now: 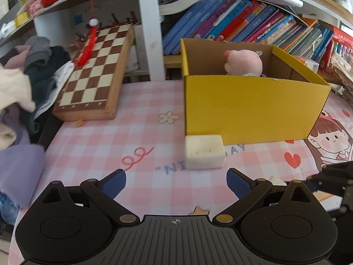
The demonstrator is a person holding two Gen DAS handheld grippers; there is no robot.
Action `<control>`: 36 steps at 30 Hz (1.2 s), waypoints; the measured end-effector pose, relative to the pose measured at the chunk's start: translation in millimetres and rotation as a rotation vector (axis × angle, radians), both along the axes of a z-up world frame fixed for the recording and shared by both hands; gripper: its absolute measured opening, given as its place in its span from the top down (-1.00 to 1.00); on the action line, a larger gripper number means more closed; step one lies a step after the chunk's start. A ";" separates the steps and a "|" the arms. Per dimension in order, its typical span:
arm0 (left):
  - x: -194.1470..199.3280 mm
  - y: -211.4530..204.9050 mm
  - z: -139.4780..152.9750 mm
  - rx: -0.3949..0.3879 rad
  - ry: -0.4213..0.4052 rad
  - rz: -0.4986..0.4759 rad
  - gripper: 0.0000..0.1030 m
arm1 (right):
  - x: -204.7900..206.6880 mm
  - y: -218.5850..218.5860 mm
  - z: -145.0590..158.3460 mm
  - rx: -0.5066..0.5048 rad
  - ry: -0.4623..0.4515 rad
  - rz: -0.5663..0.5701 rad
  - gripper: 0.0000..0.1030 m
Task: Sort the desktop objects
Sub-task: 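Move the left tool toward the white square charger and the right tool toward the plug charger, then close the left tool on the white square charger while the right tool grasps the plug charger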
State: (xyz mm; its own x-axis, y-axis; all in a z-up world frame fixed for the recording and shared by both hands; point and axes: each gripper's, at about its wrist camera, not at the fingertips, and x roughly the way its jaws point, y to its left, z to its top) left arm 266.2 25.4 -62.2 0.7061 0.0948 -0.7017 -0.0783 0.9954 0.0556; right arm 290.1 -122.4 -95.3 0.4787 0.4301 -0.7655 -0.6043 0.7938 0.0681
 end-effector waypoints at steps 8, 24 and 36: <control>32.4 -9.1 -16.0 -0.030 0.010 0.003 -0.77 | 0.5 -16.8 3.8 -0.006 0.007 -0.037 0.19; 64.4 -10.9 -43.6 -0.023 0.061 -0.052 -0.28 | -1.5 -33.6 2.7 -0.031 0.013 -0.088 0.19; 25.7 -0.3 -28.1 -0.139 0.082 -0.090 0.12 | -14.7 -35.9 12.1 -0.028 0.006 -0.129 0.19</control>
